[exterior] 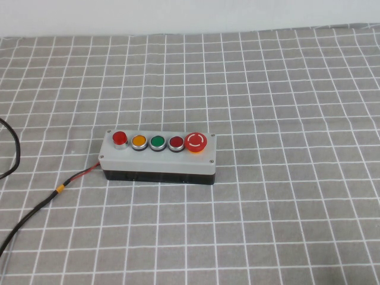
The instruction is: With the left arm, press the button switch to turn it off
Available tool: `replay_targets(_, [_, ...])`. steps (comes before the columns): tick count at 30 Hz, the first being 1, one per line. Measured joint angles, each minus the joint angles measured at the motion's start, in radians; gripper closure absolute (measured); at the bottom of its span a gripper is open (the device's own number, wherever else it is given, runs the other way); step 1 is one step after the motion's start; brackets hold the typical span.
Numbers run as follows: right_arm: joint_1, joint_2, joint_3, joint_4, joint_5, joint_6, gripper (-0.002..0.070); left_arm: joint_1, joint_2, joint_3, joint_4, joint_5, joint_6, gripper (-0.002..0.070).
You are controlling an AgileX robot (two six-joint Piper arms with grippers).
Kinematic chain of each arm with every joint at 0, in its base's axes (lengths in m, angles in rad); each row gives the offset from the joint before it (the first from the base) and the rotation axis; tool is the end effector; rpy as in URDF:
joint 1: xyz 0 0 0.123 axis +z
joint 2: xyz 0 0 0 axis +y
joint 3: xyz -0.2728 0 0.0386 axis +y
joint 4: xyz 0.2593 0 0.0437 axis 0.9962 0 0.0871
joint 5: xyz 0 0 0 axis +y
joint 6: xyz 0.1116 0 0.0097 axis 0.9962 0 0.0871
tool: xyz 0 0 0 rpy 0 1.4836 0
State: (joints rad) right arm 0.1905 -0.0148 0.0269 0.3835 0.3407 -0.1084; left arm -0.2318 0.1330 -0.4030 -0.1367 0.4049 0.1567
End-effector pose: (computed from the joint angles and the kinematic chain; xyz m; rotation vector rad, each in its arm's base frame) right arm 0.0900 0.0316 0.1714 -0.0309 1.8321 0.4285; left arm 0.0811 -0.0253 0.3037 0.2532 1.5987 -0.1984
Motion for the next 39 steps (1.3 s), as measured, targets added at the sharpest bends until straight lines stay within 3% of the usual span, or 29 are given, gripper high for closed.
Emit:
replay_targets(14, [0.000,0.000,0.000,0.000,0.000,0.000,0.0694,0.000,0.000,0.031,0.068,-0.024,0.011,0.0678])
replay_targets(19, [0.000,0.000,0.000,0.000,0.000,0.000,0.0694,0.000,0.000,0.208,0.181,-0.252,-0.059,0.0678])
replay_targets(25, [0.000,0.000,0.000,0.000,0.000,0.000,0.0694,0.042,-0.035,0.416,0.199,-0.528,-0.104,0.0678])
replay_targets(29, [0.000,0.000,0.000,0.000,0.000,0.000,0.0694,0.075,-0.093,0.428,0.191,-0.458,-0.119,0.0678])
replay_targets(39, [0.000,0.000,0.000,0.000,0.000,0.000,0.0694,0.080,-0.144,0.429,0.188,-0.064,-0.157,0.0678])
